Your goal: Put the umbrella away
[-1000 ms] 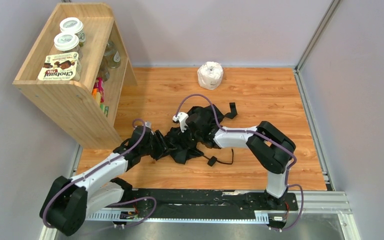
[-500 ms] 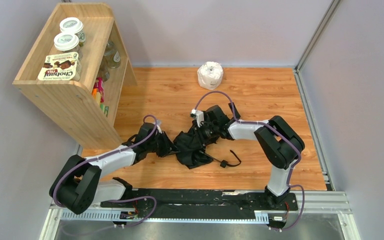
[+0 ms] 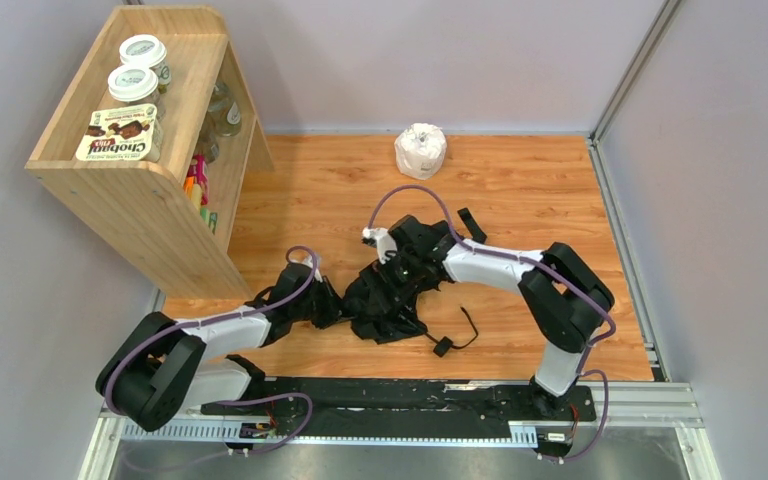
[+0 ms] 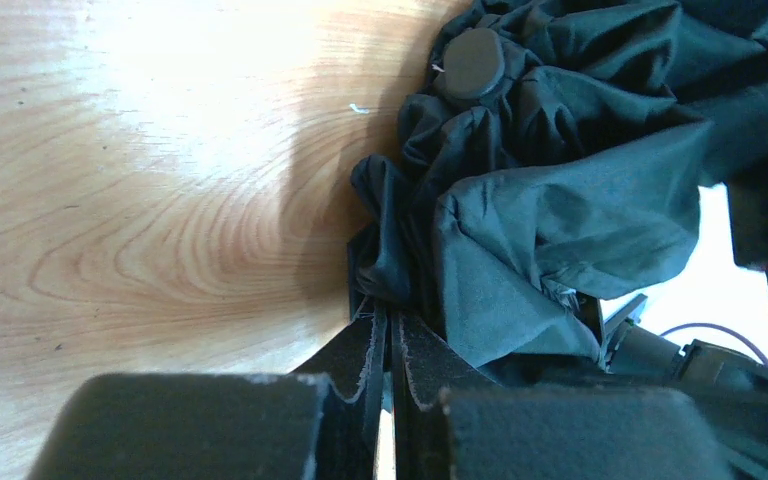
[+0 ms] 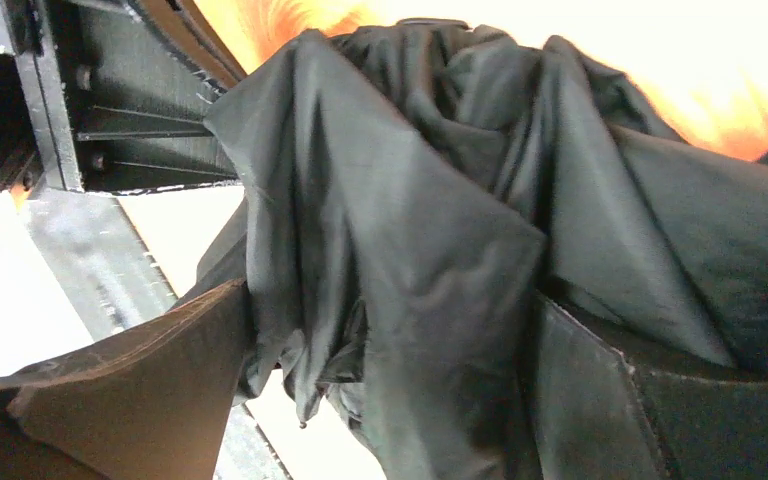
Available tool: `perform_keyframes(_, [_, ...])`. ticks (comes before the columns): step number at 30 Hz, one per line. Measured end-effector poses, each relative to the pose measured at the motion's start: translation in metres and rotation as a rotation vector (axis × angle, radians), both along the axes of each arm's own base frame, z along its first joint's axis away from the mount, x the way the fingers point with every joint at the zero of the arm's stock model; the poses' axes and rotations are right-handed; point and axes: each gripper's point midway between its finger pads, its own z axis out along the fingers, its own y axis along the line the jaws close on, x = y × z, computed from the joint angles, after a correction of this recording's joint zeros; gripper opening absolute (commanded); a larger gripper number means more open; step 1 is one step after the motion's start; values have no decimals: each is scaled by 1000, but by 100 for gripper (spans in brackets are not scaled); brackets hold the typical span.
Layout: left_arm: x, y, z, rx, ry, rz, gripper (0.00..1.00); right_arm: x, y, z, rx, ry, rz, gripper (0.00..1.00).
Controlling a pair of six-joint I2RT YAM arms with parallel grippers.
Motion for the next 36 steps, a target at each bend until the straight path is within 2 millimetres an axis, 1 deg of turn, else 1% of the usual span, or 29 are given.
perform_keyframes(3, [-2,1,-3,2,-3,9,6,-10,7,0,-123,-139,6,100])
perform_keyframes(6, [-2,2,-4,-6,-8,18,5,-16,7,-9,-269,-304,-6,100])
perform_keyframes(9, [-2,4,-3,-1,-15,26,4,-18,5,-19,-393,-424,-24,100])
perform_keyframes(11, [-3,7,-4,6,-18,35,4,-16,7,-26,-459,-471,-44,96])
perform_keyframes(12, [-4,8,-4,9,-18,42,4,-13,8,-24,-481,-495,-60,88])
perform_keyframes(13, [-3,11,-4,14,-20,53,5,-11,9,-25,-491,-504,-73,73])
perform_keyframes(14, [-2,13,-3,16,-25,63,5,-11,10,-26,-490,-501,-84,61])
perform_keyframes(15, [-1,13,-2,21,-33,67,5,-10,13,-27,-480,-490,-94,45])
perform_keyframes(16, [-2,14,-3,28,-33,70,5,-11,14,-30,-471,-476,-98,37])
perform_keyframes(20, [-2,16,0,32,-44,73,5,-12,18,-38,-410,-425,-113,13])
perform_keyframes(21, [-1,16,1,32,-50,74,6,-11,19,-39,-395,-418,-116,3])
perform_keyframes(22, [0,16,3,32,-58,78,5,-10,20,-39,-381,-412,-117,0])
perform_keyframes(24, [2,17,5,34,-71,83,6,-8,21,-40,-351,-403,-124,0])
perform_keyframes(26, [3,17,8,38,-78,81,11,-7,21,-40,-325,-395,-127,0])
perform_keyframes(28, [4,17,13,39,-89,72,26,-7,21,-38,-289,-388,-131,0])
perform_keyframes(29, [3,17,16,36,-98,67,31,-7,21,-37,-275,-385,-133,0])
perform_keyframes(30, [3,16,20,30,-109,61,40,-7,22,-34,-251,-379,-132,0])
perform_keyframes(32, [2,16,33,8,-143,57,48,-6,22,-30,-202,-347,-124,0])
perform_keyframes(34, [3,16,48,-17,-169,61,50,-6,22,-27,-157,-305,-109,0])
perform_keyframes(35, [3,16,56,-34,-185,67,51,-11,23,-26,-133,-277,-85,0])
perform_keyframes(36, [4,16,65,-51,-202,74,54,-8,20,-25,-110,-244,-84,0])
